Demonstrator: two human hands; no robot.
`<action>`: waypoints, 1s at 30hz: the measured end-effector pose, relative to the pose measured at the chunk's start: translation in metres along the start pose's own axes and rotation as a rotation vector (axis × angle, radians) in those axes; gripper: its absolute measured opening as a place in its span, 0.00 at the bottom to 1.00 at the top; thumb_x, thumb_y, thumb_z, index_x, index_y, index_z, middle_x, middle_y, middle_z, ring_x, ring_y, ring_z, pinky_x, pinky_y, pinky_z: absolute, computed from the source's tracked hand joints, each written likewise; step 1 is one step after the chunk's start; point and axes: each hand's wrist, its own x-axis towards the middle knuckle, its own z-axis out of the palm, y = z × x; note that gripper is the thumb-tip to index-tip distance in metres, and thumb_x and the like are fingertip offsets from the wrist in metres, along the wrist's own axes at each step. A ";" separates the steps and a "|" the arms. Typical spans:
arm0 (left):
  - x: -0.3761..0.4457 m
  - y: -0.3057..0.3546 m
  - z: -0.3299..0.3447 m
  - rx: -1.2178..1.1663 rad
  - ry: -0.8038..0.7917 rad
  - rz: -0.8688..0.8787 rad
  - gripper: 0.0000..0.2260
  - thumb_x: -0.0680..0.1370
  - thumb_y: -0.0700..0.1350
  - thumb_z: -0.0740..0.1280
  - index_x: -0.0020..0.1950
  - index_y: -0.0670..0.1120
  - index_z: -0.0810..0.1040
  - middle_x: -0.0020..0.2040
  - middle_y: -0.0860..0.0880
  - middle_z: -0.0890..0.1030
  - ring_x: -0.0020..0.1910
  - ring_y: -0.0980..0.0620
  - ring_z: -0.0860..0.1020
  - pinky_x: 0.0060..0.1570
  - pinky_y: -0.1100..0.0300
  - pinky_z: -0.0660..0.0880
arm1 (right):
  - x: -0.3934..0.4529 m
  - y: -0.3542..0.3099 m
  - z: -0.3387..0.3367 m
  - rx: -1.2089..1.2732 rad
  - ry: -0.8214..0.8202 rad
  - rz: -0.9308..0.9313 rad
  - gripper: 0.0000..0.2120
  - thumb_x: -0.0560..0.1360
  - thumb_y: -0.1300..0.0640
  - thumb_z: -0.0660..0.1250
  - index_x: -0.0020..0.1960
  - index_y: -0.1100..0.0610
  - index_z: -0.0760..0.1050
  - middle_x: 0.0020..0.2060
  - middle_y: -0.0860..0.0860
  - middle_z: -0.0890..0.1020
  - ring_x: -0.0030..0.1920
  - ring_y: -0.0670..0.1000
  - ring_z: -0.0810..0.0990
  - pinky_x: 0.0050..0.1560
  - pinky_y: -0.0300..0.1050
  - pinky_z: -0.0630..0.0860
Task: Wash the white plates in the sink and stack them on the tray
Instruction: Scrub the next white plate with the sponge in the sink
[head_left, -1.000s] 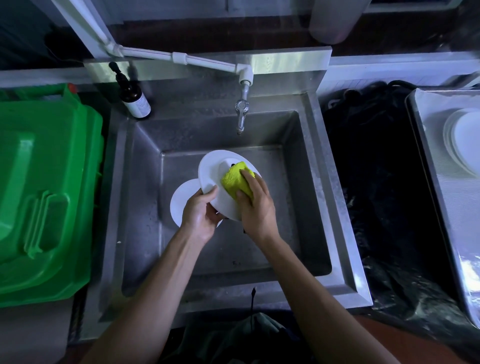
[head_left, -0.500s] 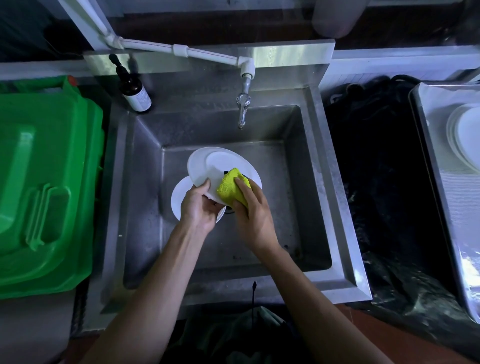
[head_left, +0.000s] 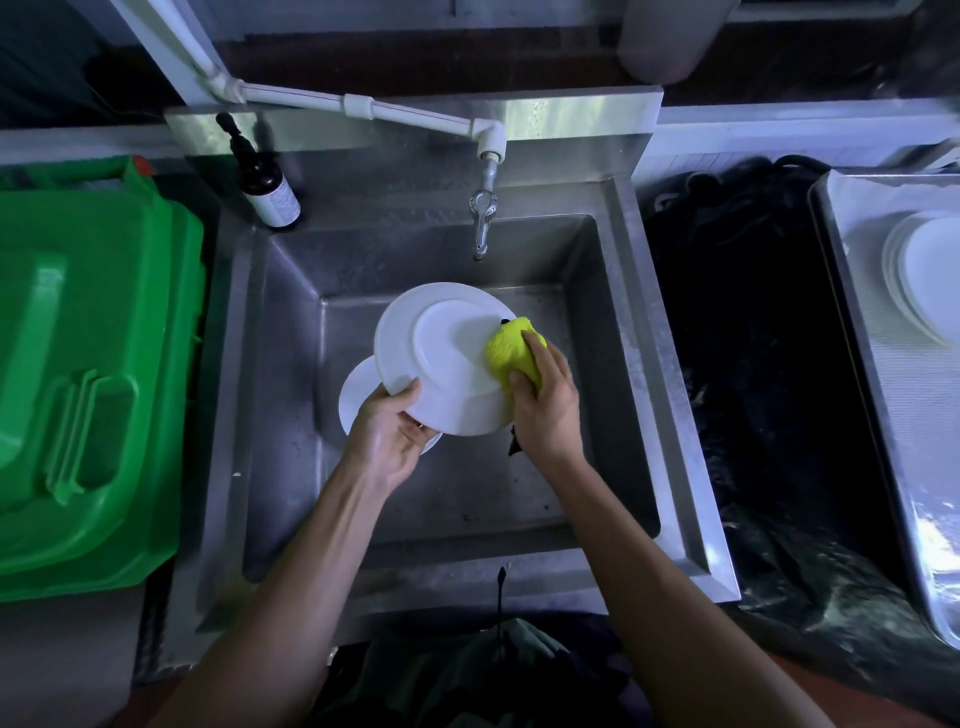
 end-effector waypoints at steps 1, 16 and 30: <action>-0.001 0.001 -0.001 0.023 -0.019 -0.004 0.13 0.78 0.37 0.66 0.62 0.44 0.80 0.58 0.45 0.84 0.57 0.46 0.83 0.64 0.46 0.74 | 0.005 0.000 -0.002 -0.003 0.013 0.019 0.25 0.79 0.61 0.64 0.75 0.53 0.68 0.71 0.53 0.71 0.70 0.53 0.70 0.69 0.43 0.66; -0.010 0.005 0.004 0.355 -0.135 -0.066 0.20 0.68 0.34 0.72 0.60 0.40 0.81 0.56 0.39 0.83 0.53 0.38 0.81 0.57 0.42 0.75 | 0.057 -0.024 -0.021 -0.131 0.014 0.015 0.24 0.78 0.61 0.63 0.74 0.55 0.70 0.71 0.53 0.72 0.69 0.55 0.70 0.68 0.42 0.64; 0.003 0.003 0.018 0.354 -0.174 -0.037 0.13 0.75 0.31 0.68 0.59 0.38 0.81 0.55 0.39 0.85 0.53 0.40 0.84 0.44 0.51 0.82 | 0.025 -0.055 0.016 -0.272 -0.090 -0.239 0.28 0.75 0.63 0.64 0.75 0.52 0.68 0.73 0.56 0.67 0.64 0.62 0.70 0.65 0.56 0.69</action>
